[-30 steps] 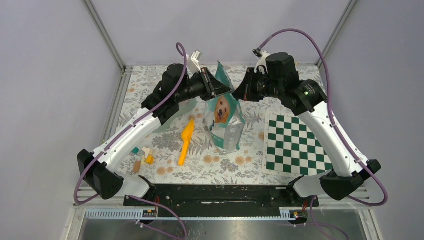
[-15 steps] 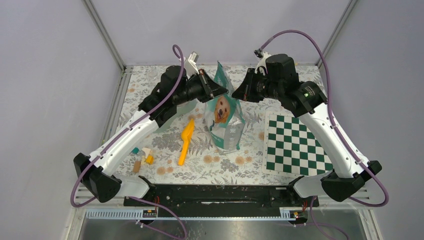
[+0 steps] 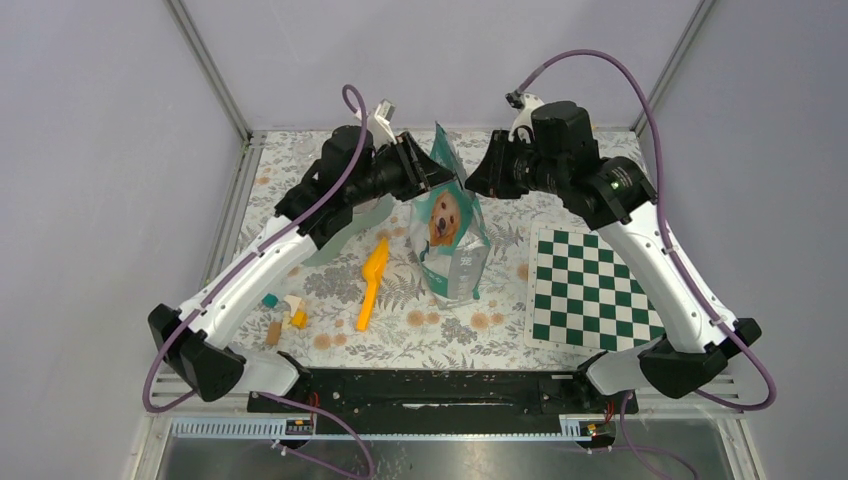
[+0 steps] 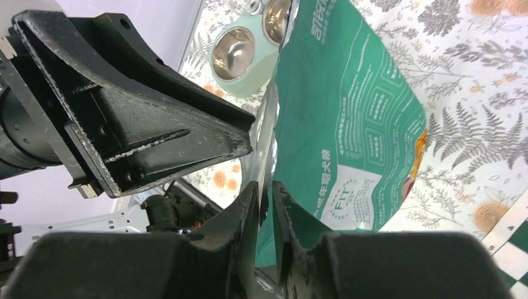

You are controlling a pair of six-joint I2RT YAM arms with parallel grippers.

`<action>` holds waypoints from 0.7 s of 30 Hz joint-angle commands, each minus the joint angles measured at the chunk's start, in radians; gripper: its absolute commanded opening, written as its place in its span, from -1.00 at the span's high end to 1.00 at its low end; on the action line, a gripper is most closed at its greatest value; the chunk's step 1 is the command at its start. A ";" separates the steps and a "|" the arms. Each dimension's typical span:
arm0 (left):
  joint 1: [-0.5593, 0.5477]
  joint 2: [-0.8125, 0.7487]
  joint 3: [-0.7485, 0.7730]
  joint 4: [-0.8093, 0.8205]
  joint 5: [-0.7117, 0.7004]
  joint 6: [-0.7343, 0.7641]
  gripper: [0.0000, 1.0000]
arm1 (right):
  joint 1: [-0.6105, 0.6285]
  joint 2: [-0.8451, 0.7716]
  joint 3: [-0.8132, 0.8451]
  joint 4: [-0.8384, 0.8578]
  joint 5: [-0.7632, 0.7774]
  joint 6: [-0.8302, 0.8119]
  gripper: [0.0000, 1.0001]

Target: Serve the pet food

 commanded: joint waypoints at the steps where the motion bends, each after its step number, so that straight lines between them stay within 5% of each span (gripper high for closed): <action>1: 0.007 0.071 0.113 -0.042 -0.008 0.051 0.30 | 0.009 0.064 0.070 -0.050 0.043 -0.086 0.57; 9: 0.006 0.130 0.190 -0.097 -0.041 0.097 0.35 | 0.027 0.146 0.142 -0.082 0.090 -0.124 0.58; 16: 0.009 0.108 0.190 -0.107 -0.056 0.121 1.00 | 0.028 0.155 0.187 -0.106 0.164 -0.121 1.00; 21: 0.009 0.045 0.196 -0.168 -0.205 0.156 1.00 | 0.028 0.106 0.207 -0.127 0.397 -0.117 1.00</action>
